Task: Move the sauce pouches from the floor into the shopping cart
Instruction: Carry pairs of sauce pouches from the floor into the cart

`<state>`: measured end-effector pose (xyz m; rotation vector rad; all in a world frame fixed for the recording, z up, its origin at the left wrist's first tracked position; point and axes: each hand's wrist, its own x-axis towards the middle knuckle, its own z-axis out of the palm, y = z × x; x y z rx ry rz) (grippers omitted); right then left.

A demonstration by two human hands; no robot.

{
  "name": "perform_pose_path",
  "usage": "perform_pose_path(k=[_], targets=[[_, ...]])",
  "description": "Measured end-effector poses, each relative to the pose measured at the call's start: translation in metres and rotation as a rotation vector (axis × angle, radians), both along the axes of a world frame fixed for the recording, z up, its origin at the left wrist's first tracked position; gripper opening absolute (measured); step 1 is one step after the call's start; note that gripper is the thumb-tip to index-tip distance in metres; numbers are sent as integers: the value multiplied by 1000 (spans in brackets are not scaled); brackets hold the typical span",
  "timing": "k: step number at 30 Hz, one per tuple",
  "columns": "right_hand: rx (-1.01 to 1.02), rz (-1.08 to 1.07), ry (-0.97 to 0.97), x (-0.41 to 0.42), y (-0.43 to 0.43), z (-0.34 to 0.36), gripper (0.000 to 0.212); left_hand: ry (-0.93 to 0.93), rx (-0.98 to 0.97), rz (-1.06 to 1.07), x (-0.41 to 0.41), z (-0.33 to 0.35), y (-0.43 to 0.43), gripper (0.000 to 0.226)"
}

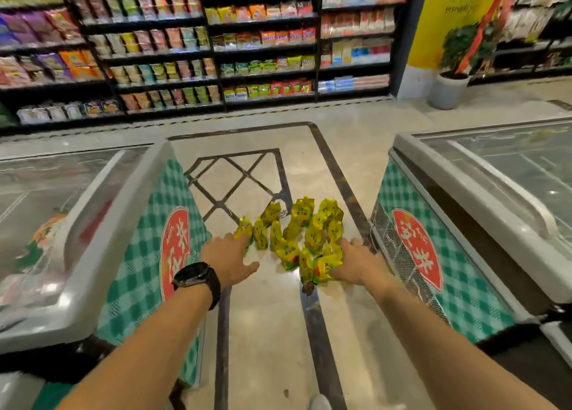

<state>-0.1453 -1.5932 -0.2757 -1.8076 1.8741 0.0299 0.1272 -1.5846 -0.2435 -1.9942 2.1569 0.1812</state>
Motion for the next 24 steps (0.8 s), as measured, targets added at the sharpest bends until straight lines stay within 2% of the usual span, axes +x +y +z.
perform_pose_path(k=[5,13,16,21,24], targets=[[65,-3,-4,15,-119,-44,97,-5,81,32,26,-30,-107,67],[87,-129,-21,52,-285,-126,87,23,224,-46,57,-126,-322,69],[106,-246,-62,64,-328,-185,86,105,271,-74,58,-198,-395,72],[231,-373,-80,72,-371,-314,76,187,428,-1,57,-343,-452,76],[206,-452,-191,74,-392,-415,83,237,492,24,50,-449,-479,78]])
